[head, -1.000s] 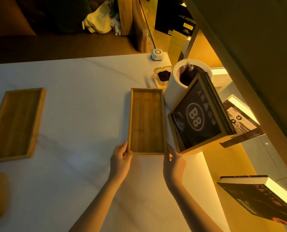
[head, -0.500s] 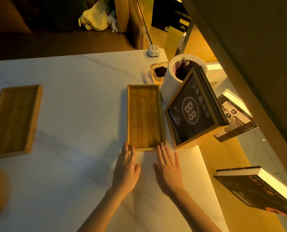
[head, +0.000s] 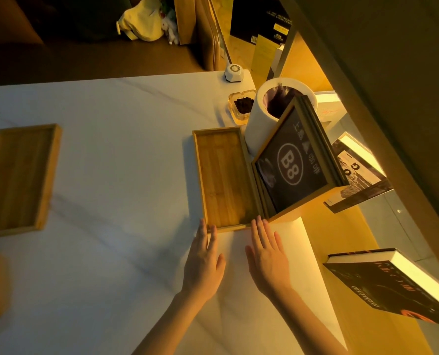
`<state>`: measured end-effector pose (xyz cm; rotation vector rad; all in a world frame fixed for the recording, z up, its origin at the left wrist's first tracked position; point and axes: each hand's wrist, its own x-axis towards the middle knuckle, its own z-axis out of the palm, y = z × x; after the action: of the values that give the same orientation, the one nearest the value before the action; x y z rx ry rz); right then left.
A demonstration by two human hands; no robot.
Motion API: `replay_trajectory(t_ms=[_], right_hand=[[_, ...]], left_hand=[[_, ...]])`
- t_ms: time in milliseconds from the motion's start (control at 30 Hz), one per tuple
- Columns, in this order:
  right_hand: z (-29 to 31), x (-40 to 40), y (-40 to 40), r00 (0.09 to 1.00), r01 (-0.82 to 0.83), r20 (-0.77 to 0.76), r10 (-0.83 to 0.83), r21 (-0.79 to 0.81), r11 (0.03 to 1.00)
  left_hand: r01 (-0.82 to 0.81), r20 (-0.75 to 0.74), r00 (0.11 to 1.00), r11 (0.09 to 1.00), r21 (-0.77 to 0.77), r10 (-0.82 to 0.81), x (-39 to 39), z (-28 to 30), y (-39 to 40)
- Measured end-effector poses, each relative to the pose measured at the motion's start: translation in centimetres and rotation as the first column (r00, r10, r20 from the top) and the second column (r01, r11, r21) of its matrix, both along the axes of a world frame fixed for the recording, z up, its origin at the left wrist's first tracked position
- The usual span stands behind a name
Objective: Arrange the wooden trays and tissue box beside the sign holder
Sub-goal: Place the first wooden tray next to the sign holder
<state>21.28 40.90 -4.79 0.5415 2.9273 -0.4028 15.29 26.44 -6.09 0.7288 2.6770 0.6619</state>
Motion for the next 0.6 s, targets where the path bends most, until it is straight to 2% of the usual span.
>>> replay_trajectory(t_ms=[400,600], right_hand=[[0.2,0.0,0.1,0.999,-0.002,0.044,0.002,-0.005,1.0],[2.1,-1.5,-0.6,0.999,0.018,0.026,-0.019,0.043,0.999]], left_hand=[[-0.007,0.045,0.999,1.0,0.0,0.007,-0.1,0.4,-0.1],[-0.059,0.198,0.98,0.991,0.123,0.034,-1.7,2.8,-1.0]])
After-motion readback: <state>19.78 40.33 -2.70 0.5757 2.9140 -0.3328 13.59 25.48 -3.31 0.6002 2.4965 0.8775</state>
